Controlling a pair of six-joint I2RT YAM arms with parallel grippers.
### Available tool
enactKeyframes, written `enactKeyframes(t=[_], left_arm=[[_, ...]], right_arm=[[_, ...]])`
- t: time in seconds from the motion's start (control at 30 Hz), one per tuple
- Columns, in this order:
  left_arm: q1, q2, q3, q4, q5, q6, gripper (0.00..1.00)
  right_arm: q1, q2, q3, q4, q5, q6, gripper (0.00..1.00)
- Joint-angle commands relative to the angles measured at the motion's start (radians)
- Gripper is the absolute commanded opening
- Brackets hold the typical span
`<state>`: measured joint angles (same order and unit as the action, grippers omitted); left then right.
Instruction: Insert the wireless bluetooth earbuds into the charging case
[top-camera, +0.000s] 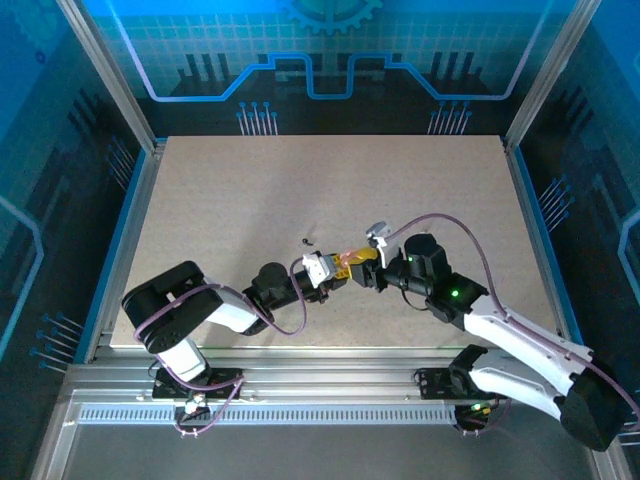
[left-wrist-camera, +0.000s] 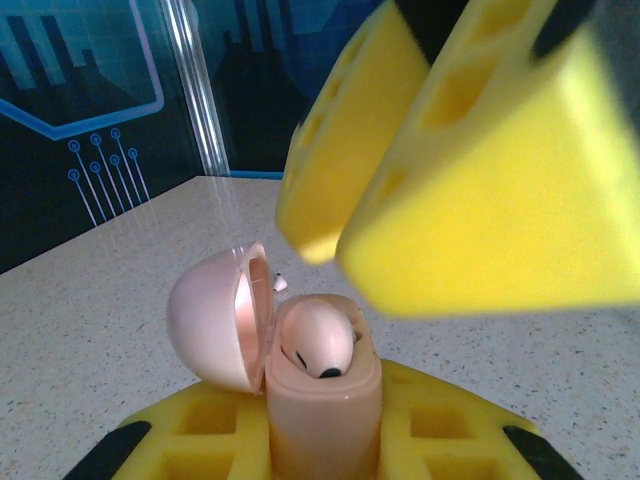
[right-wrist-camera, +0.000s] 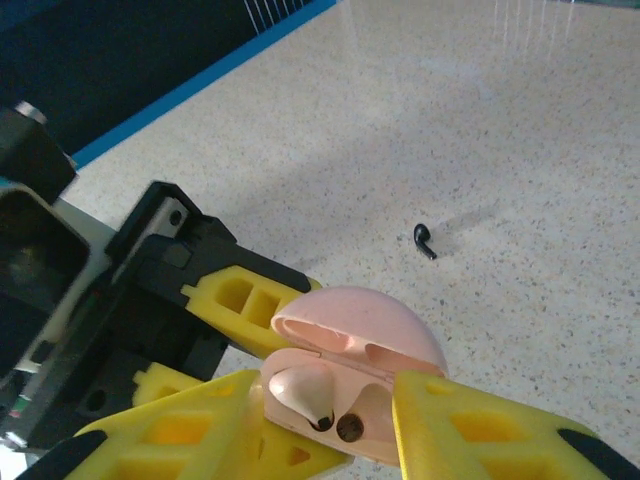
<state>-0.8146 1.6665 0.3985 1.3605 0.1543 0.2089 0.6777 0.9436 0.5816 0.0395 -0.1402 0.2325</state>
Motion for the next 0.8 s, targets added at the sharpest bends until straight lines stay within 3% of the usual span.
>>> enactKeyframes(t=[0.0, 0.3, 0.57, 0.77], left_arm=[[-0.008, -0.021, 0.011, 0.042, -0.005, -0.010, 0.20], [-0.008, -0.013, 0.002, 0.041, -0.008, -0.001, 0.20], [-0.008, -0.001, 0.000, 0.041, -0.019, 0.009, 0.20], [-0.008, 0.013, 0.005, 0.041, -0.024, 0.018, 0.21]], right_arm=[[-0.022, -0.057, 0.059, -0.050, -0.013, 0.035, 0.42], [-0.139, 0.008, 0.211, -0.330, -0.116, 0.058, 0.42], [-0.277, 0.238, 0.417, -0.639, -0.123, 0.018, 0.38], [-0.409, 0.386, 0.484, -0.703, -0.120, 0.019, 0.38]])
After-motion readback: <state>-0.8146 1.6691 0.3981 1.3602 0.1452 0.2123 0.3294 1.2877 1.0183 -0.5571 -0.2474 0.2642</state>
